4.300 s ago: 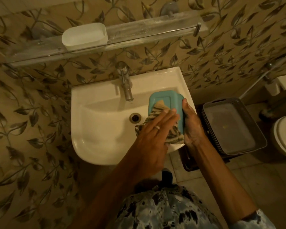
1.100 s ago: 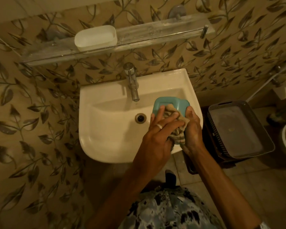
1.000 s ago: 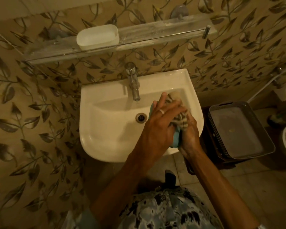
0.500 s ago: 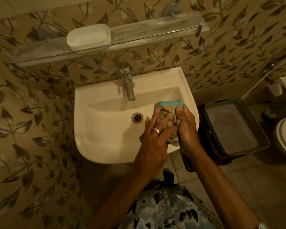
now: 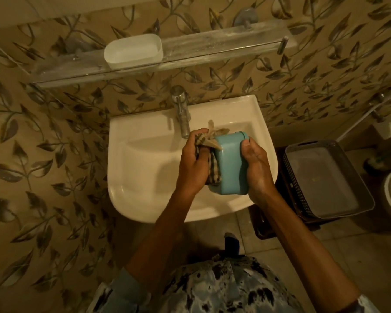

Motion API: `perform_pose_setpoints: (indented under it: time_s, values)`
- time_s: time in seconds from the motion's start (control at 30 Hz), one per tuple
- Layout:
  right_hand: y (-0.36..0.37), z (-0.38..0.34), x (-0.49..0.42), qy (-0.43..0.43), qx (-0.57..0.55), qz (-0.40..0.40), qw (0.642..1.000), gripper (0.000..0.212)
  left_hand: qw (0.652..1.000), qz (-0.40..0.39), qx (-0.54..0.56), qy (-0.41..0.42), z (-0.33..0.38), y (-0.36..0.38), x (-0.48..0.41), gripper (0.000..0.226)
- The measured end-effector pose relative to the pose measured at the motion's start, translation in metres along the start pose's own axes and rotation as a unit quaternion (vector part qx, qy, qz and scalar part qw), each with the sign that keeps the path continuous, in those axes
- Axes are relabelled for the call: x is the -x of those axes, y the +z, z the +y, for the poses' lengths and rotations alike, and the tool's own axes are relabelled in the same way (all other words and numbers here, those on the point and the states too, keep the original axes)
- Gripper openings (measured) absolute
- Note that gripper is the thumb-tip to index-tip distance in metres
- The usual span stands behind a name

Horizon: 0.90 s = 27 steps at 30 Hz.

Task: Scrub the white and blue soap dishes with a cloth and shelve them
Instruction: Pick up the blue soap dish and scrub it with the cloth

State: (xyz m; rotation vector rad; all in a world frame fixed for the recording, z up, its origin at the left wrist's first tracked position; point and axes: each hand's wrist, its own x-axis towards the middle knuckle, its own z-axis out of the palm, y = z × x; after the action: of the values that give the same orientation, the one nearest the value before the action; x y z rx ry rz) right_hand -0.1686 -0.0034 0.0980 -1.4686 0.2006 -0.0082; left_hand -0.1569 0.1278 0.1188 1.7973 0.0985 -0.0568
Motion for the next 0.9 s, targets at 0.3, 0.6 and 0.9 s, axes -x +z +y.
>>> perform_pose_setpoints:
  time_s: [0.3, 0.6, 0.9]
  values:
    - [0.002, 0.015, 0.005, -0.021, -0.045, 0.055, 0.997, 0.026, 0.992, 0.003, 0.006, -0.128, -0.025, 0.013, 0.036, 0.036]
    - [-0.006, 0.021, -0.011, -0.134, 0.158, 0.135, 0.969, 0.019, 0.940, -0.089, 0.181, -0.274, -0.027, 0.010, 0.071, 0.027]
    - [-0.026, 0.018, 0.004, -0.321, 0.520, -0.210, 0.763, 0.020, 0.913, 0.021, 0.273, -0.303, -0.032, -0.037, 0.023, 0.058]
